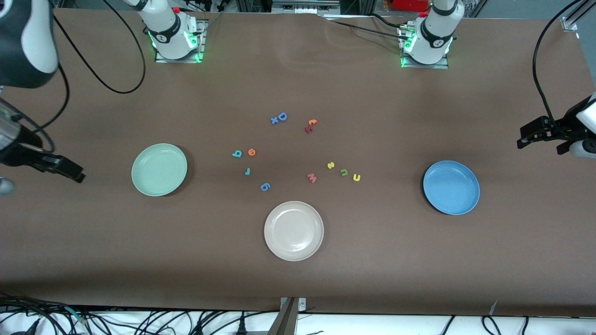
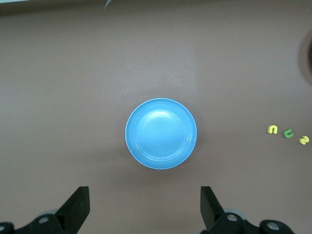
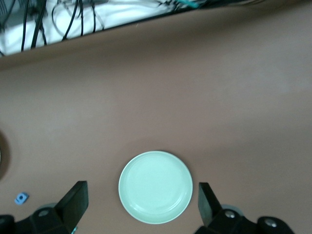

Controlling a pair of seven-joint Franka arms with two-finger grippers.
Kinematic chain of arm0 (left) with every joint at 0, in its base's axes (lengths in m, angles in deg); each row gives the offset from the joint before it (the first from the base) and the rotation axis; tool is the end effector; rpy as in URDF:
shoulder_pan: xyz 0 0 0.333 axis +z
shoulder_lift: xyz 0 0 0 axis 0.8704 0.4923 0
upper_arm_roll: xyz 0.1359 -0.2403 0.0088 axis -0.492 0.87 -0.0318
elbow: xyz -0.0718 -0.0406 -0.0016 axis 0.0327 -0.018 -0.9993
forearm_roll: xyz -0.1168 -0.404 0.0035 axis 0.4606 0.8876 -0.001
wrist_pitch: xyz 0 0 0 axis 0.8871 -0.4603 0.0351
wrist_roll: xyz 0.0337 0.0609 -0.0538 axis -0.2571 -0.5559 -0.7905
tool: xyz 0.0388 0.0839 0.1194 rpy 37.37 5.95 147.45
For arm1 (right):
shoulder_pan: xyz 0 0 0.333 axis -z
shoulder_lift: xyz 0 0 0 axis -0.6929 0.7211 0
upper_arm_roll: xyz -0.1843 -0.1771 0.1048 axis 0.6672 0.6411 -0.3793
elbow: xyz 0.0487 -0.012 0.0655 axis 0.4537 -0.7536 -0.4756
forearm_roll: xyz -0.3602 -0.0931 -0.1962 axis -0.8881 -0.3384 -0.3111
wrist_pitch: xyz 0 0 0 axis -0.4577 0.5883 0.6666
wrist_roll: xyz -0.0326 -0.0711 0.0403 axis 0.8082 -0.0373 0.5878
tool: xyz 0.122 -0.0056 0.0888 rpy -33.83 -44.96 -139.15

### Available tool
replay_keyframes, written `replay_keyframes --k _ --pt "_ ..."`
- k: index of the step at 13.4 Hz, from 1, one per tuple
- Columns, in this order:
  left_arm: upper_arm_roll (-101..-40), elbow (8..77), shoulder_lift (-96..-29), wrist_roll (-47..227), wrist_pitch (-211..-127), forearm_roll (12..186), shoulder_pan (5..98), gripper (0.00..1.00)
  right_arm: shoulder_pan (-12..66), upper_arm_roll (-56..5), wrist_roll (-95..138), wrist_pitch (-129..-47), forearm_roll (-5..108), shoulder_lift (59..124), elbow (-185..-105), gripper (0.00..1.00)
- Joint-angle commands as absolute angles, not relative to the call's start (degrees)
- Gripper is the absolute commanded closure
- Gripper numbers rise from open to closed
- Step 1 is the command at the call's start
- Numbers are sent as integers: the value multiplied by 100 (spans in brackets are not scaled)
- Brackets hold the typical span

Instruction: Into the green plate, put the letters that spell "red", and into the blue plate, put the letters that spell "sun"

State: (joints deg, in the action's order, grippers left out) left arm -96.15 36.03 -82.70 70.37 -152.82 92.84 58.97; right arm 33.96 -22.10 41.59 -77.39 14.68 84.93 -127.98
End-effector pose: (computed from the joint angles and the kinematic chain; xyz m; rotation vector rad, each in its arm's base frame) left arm 0.6195 0.0531 0.4739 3.1026 -0.1899 0.0660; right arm 0.6830 0.0230 0.4507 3.0879 -0.3707 0.1714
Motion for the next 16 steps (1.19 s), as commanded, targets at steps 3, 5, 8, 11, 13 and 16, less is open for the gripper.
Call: replay_keyframes --k 3,5,8,11,13,16 --pt "-9600 3553 -8308 7001 -15130 9471 5928 0 2962 -2214 4278 -7774 1619 8783 -12773 0" --pt "-9609 3553 -8308 7001 -15130 9471 5928 0 2988 -2197 4269 -7721 1645 8670 -12887 0" --pt "-9600 3553 -8308 6992 -15130 9471 5928 0 2980 -2205 4278 -7336 1645 8458 -13001 0" --pt "-9600 3553 -8308 6992 -15130 9480 5937 0 2988 -2205 4181 -7211 1636 8458 -13002 0" --pt "-9600 3553 -8308 6992 -15130 9480 5937 0 2988 -2205 4120 -7202 1645 8458 -13045 0" --pt "-9600 3553 -8308 6992 -15094 9480 5928 0 2988 -2179 4058 -7202 1636 8353 -13116 0"
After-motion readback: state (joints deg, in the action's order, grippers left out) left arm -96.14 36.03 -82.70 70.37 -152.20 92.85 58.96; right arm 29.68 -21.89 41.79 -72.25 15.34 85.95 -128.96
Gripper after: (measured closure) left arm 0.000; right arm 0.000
